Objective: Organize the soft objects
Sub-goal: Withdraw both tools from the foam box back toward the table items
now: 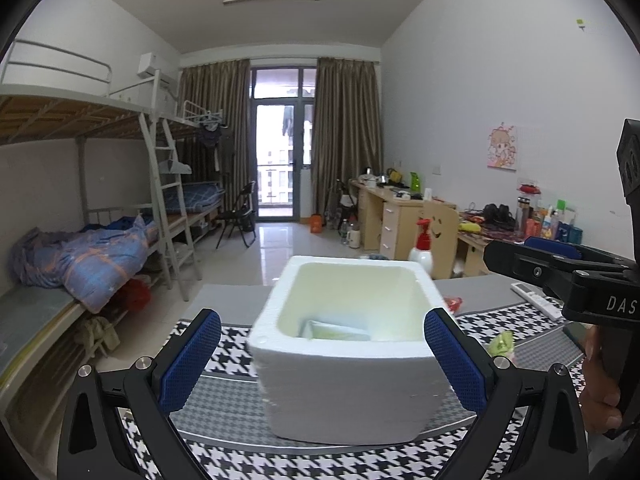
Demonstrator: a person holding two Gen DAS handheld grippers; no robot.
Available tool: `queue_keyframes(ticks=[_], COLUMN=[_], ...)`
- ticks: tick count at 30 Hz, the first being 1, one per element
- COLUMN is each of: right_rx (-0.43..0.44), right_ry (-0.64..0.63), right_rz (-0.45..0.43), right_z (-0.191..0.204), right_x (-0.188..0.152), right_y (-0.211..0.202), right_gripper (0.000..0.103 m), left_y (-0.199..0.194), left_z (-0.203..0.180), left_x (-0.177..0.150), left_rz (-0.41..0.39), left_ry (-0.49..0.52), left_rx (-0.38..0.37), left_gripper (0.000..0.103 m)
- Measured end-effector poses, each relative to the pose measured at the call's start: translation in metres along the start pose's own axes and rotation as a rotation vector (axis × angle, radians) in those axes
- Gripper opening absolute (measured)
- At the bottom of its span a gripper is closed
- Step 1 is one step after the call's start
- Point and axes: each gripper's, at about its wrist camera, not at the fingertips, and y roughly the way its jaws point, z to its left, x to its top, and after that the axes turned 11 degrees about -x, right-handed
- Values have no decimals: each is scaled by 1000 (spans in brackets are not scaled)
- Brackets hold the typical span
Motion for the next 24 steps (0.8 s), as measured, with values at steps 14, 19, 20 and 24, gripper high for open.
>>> queue_keyframes(ticks=[14,19,20,24], right_rx=[-100,-120,-124,-140], right_ry=[50,69,71,84], right_rz=[-20,-15,-16,-18], right_z=[-45,-63,-66,-78], right_x=[-8,-15,-15,-17], right_y=[-28,-35,-37,-42], right_gripper=[96,96,96,96], left_y=[9,12,13,15], left_z=[-50,-64,-66,-73], left_x=[6,6,5,6], left_rz=[5,11,13,18], left_ry=[45,60,61,63], left_rx=[-109,-140,-144,-165], left_gripper=[102,102,102,102])
